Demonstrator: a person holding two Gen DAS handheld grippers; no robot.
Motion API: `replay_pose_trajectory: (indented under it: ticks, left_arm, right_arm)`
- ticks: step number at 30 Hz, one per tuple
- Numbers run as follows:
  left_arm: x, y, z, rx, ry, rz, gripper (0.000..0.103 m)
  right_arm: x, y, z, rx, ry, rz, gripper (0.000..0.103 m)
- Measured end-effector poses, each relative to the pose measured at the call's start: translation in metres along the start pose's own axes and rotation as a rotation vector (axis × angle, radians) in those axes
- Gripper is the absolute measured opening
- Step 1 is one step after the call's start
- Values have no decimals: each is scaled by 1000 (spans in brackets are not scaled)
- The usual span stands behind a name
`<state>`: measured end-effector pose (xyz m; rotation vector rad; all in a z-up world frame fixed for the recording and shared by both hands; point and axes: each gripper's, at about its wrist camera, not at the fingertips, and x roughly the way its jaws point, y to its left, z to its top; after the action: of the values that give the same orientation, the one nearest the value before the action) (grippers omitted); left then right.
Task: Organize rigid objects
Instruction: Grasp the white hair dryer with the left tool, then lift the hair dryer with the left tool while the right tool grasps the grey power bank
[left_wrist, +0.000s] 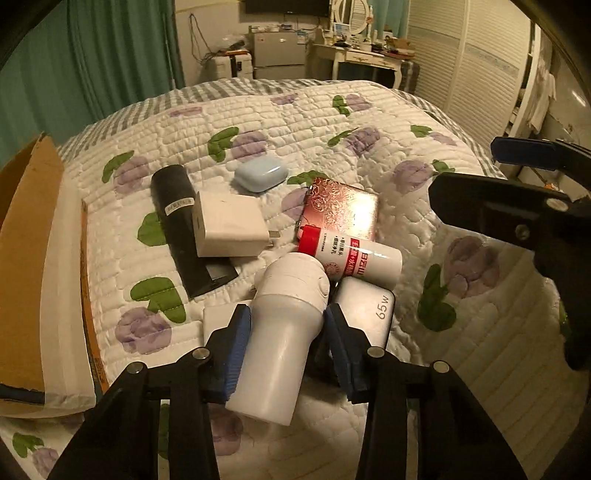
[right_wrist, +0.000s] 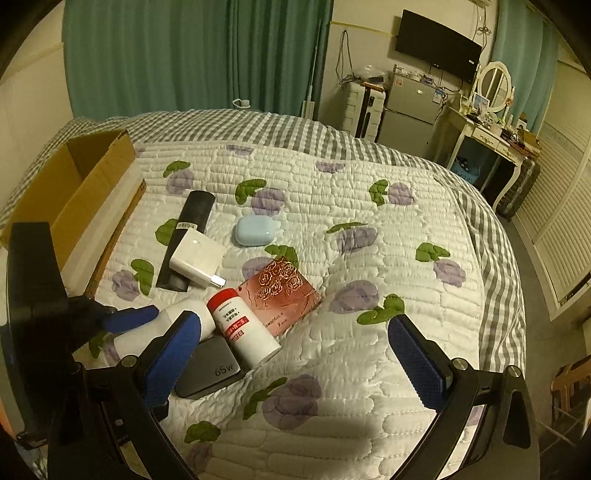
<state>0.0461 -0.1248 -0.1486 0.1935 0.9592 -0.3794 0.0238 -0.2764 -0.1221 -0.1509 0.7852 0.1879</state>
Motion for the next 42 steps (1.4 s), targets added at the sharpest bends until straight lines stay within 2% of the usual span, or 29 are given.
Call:
replay_pose_trajectory:
  ticks: [5,9,12,16,20,25,31,35,37,40,42]
  left_arm:
    - [-26,11,-3,-39,-70,7,41]
    - [-51,26,-6,-50,-125,46,41]
    - [-60,36,-17,-47,-138,84,41]
    - [-61,51,-35,-76,-128,87,41]
    - [-55,62,-52,-120,-104,72,41]
    - [-50,72,-61,-156,-103,61,41]
    - [-45,79,-65,-178,-102,45,41]
    - [-46,81,-65,-185,-106,38,41]
    - [-47,84,-67,-189,-106,33,41]
    - [-48,87,-68,-196,-107,25,41]
    - [-50,87,-68,-199,-111,24,41]
  right_arm:
    - [-7,-2,-2,32,-19,-25,102]
    - [-15,5,-4,51,-33,-59,102]
    - [-20,24,-8,45,-29,-63,102]
    - [-9,55,-21,34,36,-48,102]
    - [15,75,-36,64,137,-71,88]
    - [42,74,-43,183,220,-69,79]
    - [63,80,-41,260,253,-101,78]
    - [85,90,-44,230,298,-193,78]
    - [90,92,-44,222,294,-201,78]
    - [91,92,-45,222,283,-188,69]
    - [88,93,-46,206,273,-185,68]
